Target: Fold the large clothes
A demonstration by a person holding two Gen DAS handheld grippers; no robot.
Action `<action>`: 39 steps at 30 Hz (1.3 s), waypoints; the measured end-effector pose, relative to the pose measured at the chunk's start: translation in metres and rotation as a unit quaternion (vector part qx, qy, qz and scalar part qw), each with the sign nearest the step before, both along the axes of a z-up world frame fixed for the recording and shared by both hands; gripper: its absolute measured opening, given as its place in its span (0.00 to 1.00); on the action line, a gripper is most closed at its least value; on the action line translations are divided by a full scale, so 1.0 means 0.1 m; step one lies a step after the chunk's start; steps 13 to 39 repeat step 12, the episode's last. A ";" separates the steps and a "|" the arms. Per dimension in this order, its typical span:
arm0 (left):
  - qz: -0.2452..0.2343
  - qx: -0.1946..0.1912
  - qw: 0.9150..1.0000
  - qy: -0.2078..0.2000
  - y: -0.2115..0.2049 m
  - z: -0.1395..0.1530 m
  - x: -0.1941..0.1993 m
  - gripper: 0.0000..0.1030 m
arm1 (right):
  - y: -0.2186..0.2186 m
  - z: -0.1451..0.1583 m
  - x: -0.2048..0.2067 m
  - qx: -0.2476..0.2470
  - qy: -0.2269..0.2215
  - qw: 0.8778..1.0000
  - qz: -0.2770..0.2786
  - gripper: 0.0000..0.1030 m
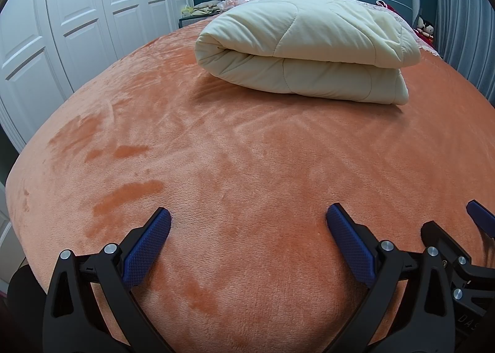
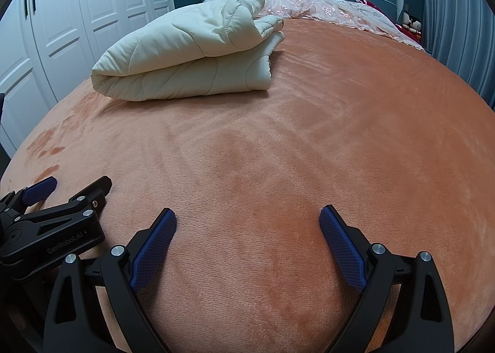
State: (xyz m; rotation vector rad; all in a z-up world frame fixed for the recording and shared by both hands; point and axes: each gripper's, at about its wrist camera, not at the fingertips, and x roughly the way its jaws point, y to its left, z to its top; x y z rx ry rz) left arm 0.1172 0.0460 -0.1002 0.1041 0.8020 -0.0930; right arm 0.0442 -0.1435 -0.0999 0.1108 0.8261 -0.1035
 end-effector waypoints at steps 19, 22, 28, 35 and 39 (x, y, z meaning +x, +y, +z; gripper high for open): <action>0.001 0.002 1.000 0.000 -0.01 -0.01 0.00 0.96 | -0.01 0.00 0.00 0.002 0.000 1.000 0.000 0.90; 0.001 0.002 1.000 0.000 -0.01 -0.01 0.00 0.96 | -0.01 0.00 0.00 0.002 0.000 1.000 0.000 0.90; 0.001 0.002 1.000 0.000 -0.01 -0.01 0.00 0.96 | -0.01 0.00 0.00 0.002 0.000 1.000 0.000 0.90; 0.001 0.002 1.000 0.000 -0.01 -0.01 0.00 0.96 | -0.01 0.00 0.00 0.002 0.000 1.000 0.000 0.90; 0.001 0.002 1.000 0.000 -0.01 -0.01 0.00 0.96 | -0.01 0.00 0.00 0.002 0.000 1.000 0.000 0.90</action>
